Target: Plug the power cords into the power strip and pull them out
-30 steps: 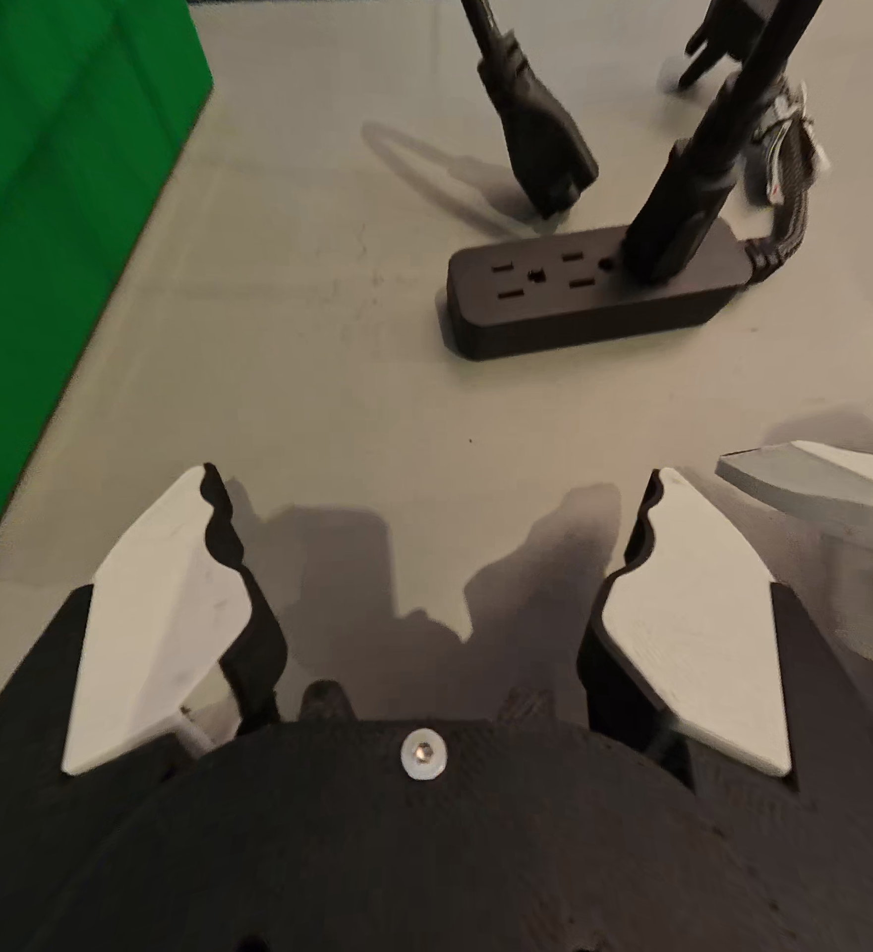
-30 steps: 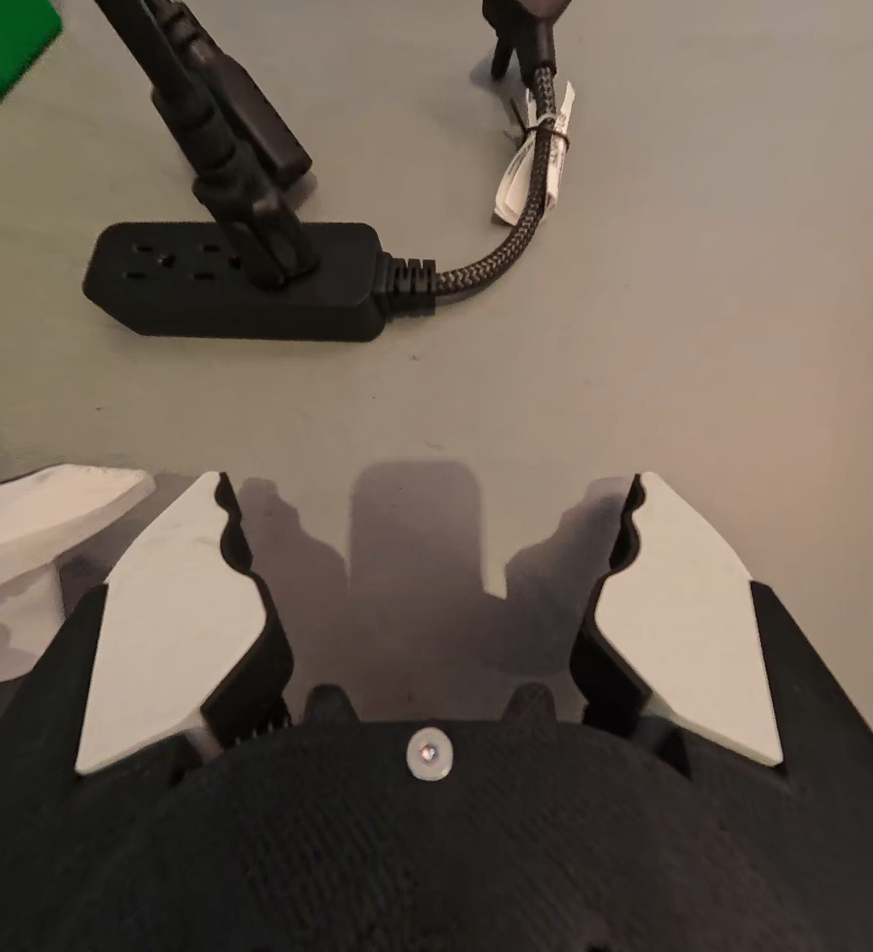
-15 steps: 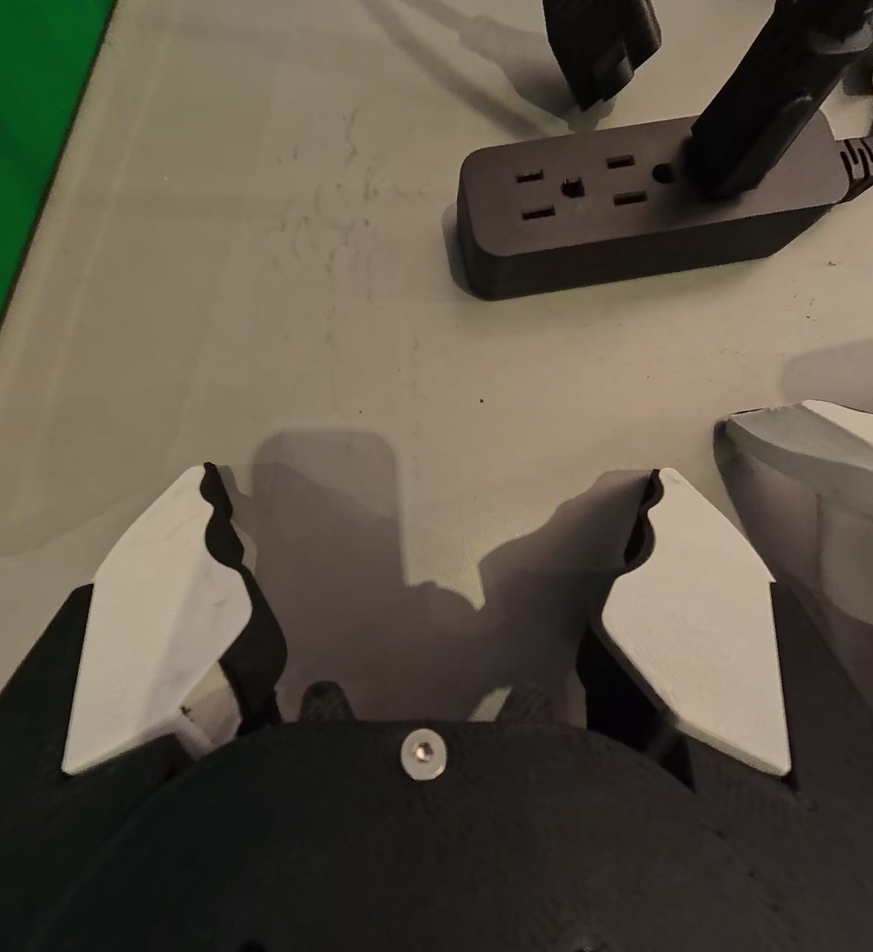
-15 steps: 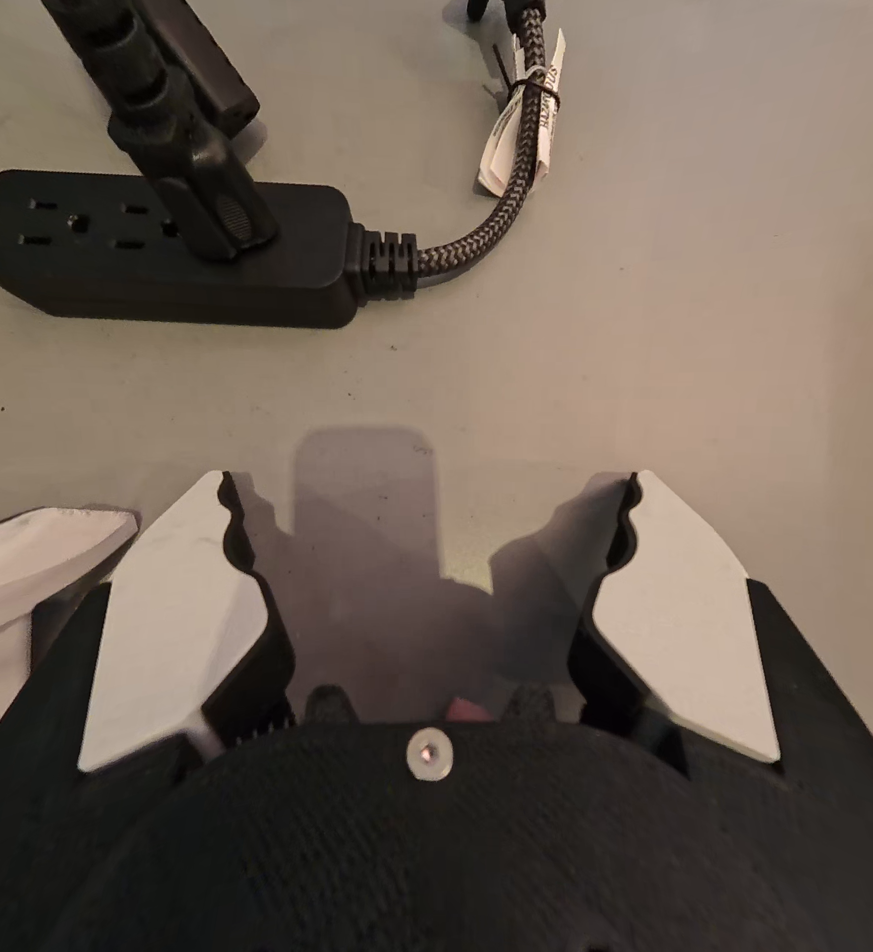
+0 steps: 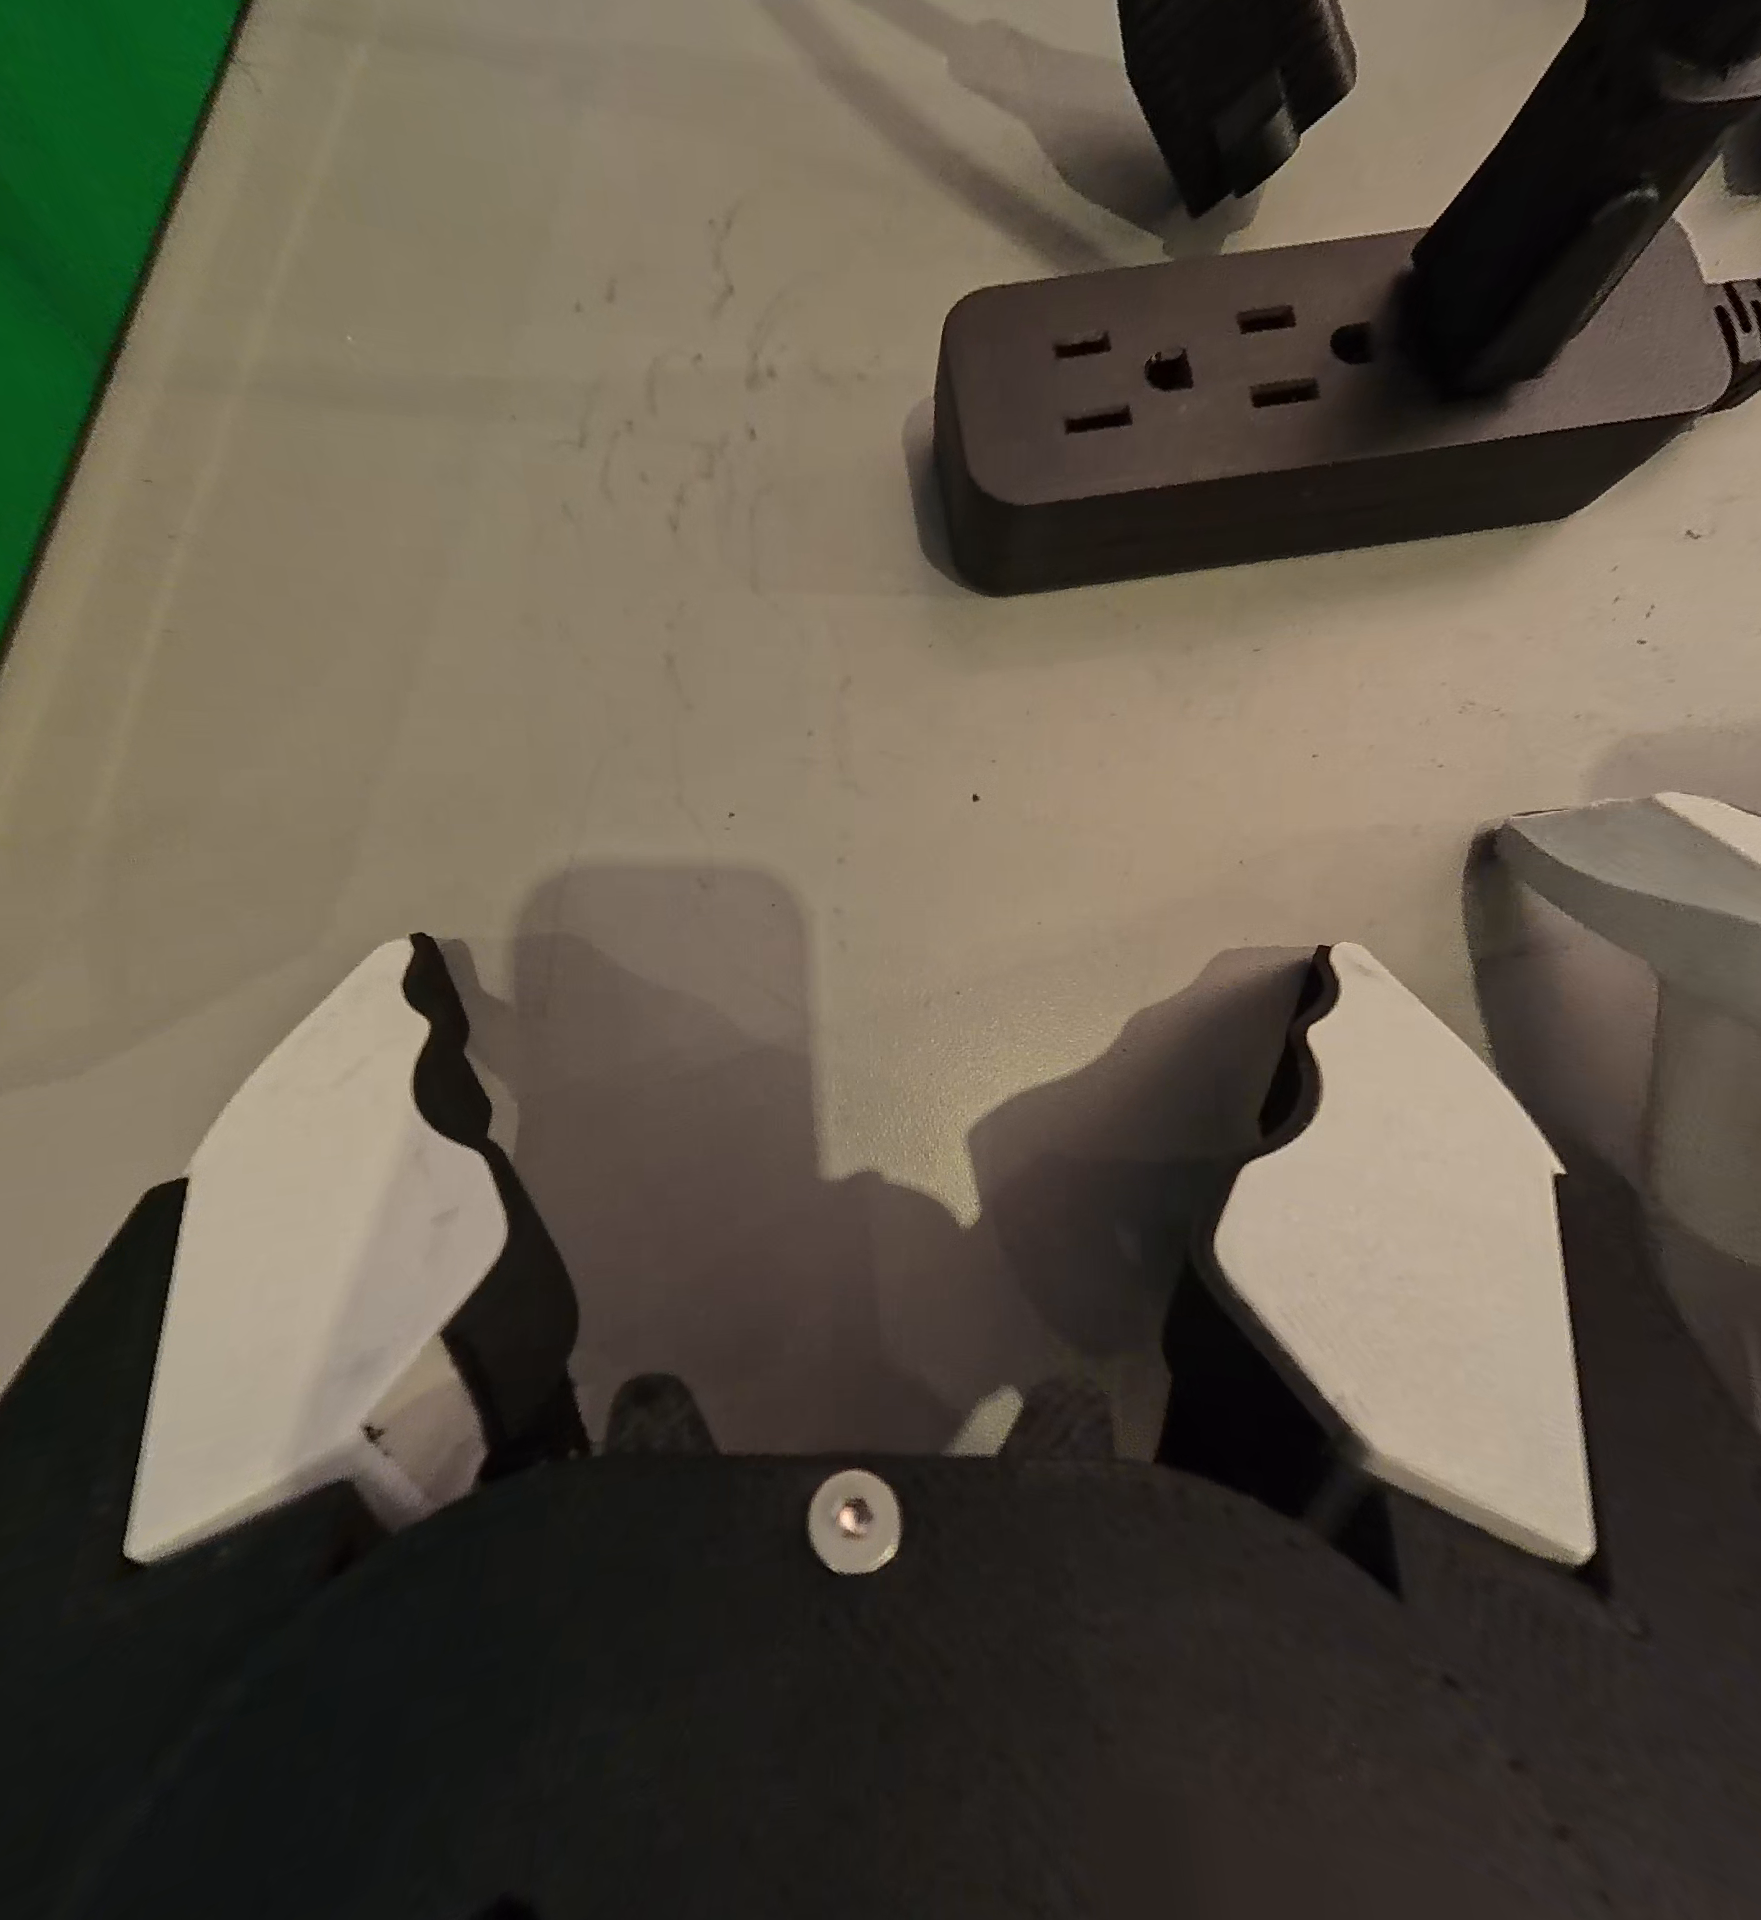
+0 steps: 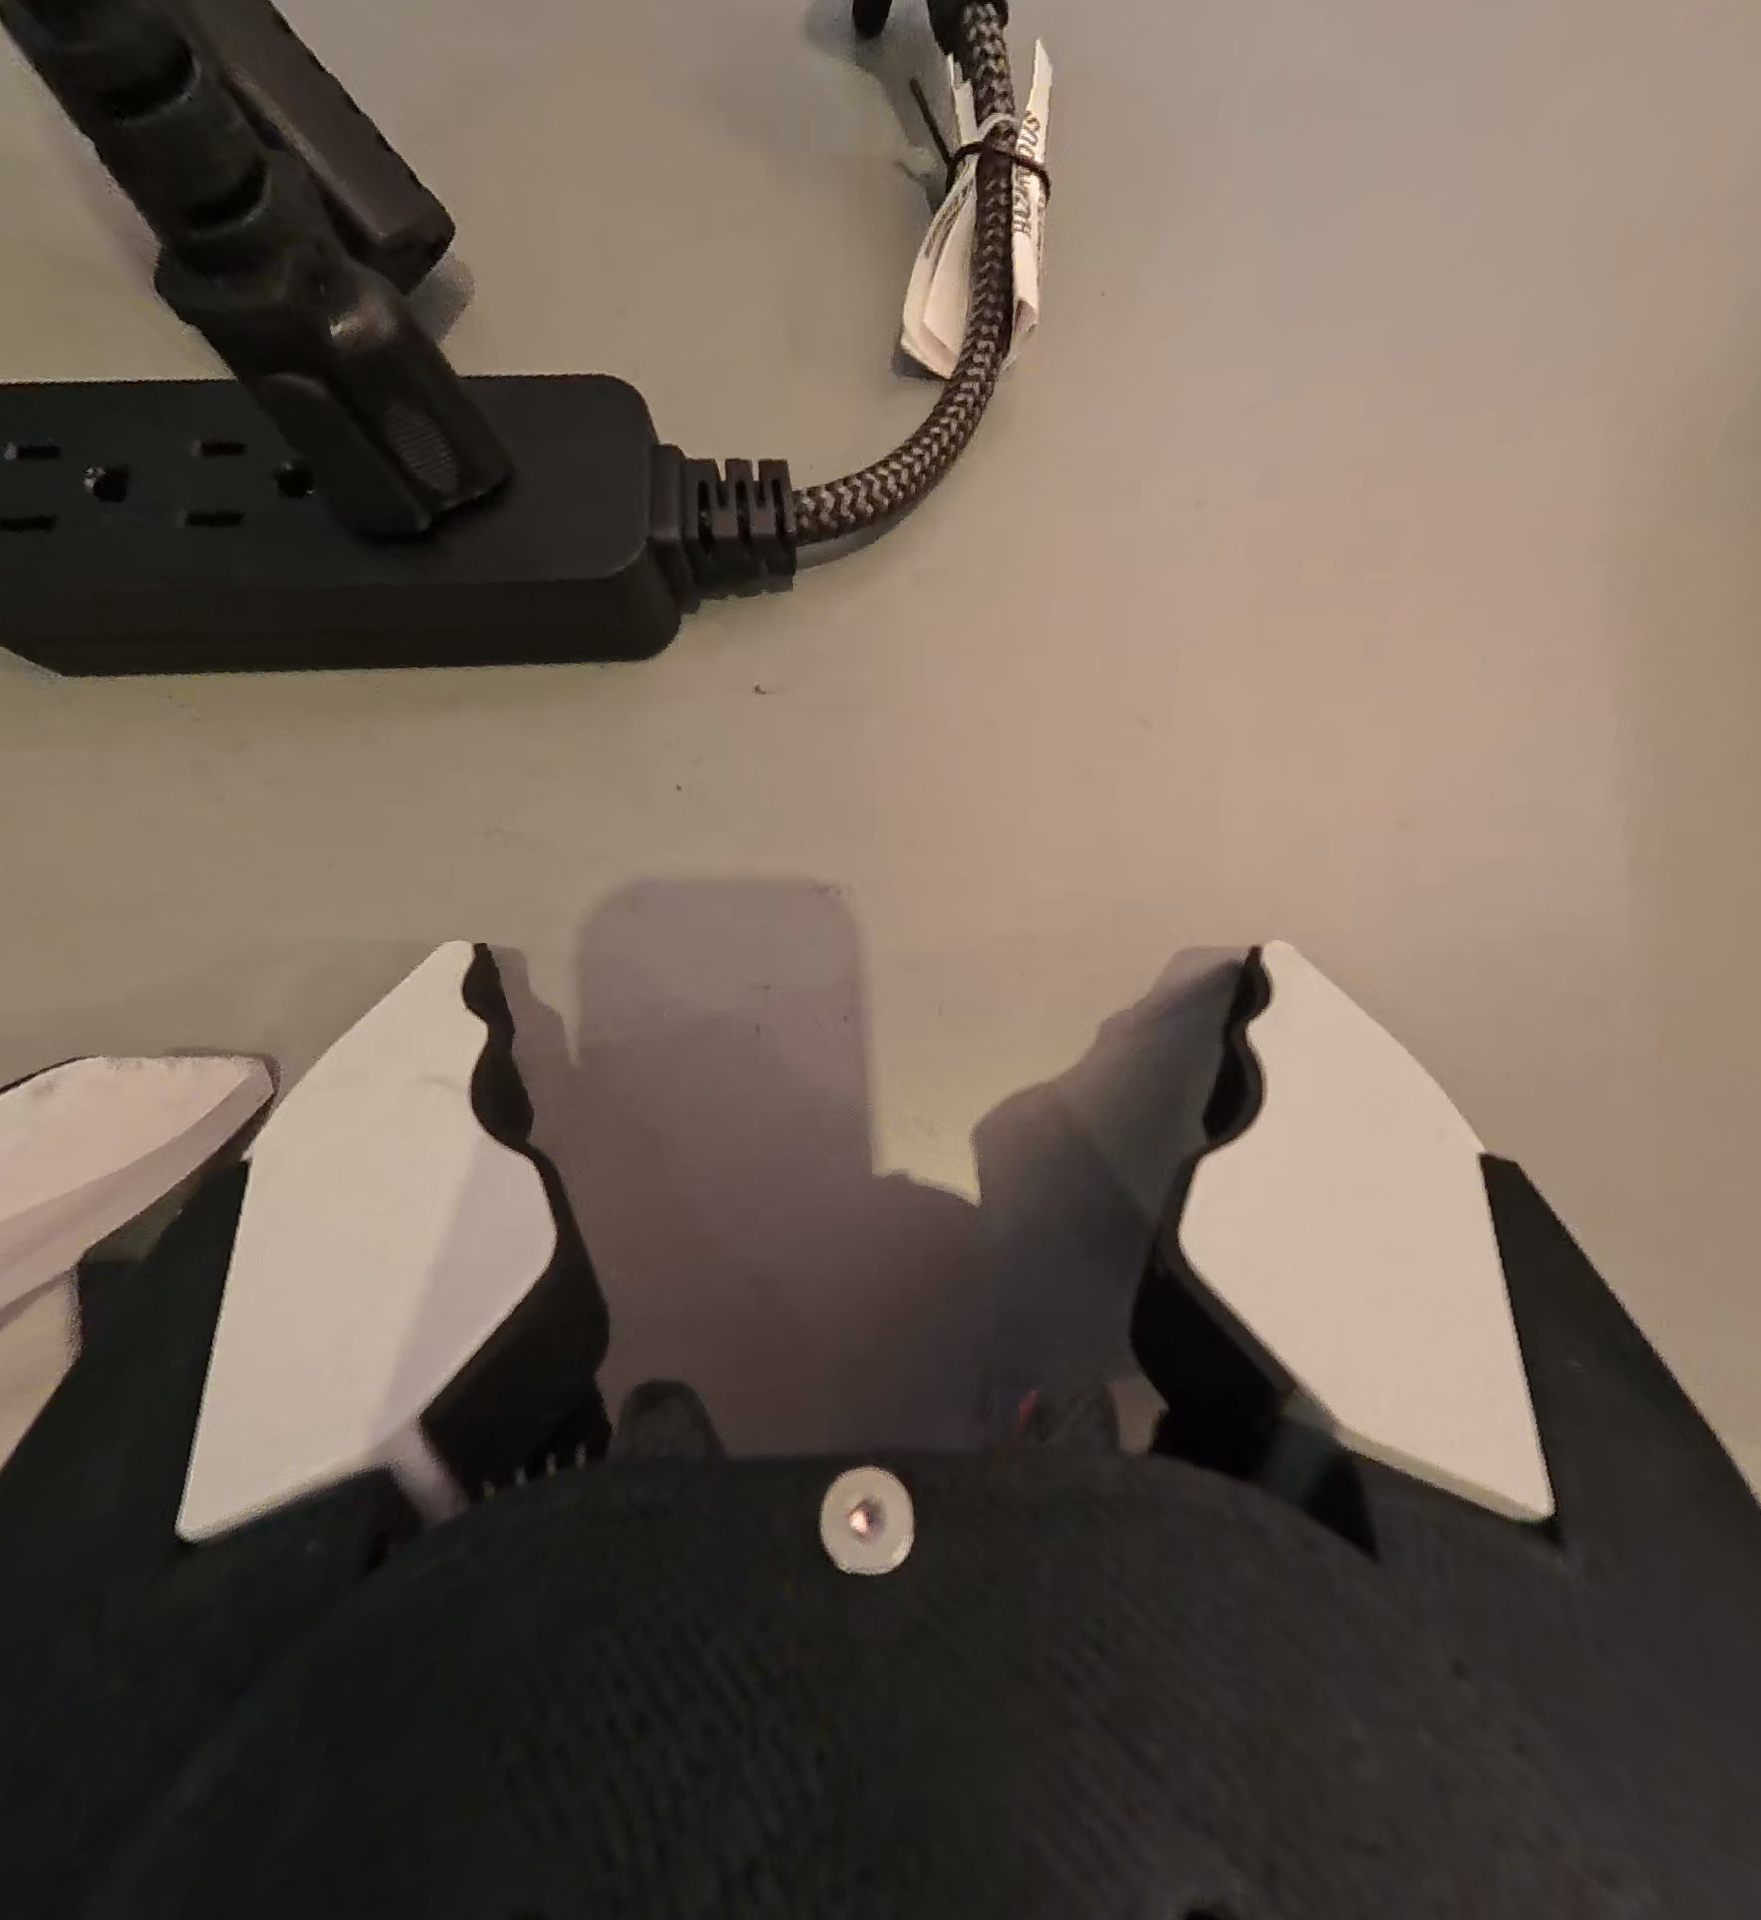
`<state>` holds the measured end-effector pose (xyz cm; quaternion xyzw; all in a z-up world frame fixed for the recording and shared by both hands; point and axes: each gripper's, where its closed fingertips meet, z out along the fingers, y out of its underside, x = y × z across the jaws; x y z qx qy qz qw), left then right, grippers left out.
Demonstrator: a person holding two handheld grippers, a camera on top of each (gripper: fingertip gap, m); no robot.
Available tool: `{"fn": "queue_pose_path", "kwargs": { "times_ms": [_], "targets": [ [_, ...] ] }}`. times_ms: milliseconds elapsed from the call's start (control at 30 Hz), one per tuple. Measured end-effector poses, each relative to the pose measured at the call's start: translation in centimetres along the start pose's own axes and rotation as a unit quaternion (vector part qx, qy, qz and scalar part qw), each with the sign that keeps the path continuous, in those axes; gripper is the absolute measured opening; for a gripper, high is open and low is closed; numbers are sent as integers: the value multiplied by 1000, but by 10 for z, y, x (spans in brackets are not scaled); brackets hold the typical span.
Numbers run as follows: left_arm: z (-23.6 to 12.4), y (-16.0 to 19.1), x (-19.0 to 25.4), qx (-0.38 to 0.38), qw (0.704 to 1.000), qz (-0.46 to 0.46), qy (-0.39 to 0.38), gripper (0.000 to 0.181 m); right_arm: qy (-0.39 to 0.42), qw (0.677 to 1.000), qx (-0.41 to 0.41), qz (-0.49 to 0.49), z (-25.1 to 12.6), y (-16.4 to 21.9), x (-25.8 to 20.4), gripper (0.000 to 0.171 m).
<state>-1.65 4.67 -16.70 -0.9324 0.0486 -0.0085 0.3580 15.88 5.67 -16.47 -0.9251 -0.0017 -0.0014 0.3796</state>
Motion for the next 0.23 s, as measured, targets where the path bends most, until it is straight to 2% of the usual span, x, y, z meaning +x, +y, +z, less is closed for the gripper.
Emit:
{"fn": "queue_pose_path", "kwargs": {
  "times_ms": [100,233],
  "targets": [
    [0,0,0,0,1000,0,0,144,16,1000,-1,17,-5,5,0,129],
    [0,0,0,0,1000,0,0,144,-9,1000,1,-5,-13,13,-3,129]
  ]
}}
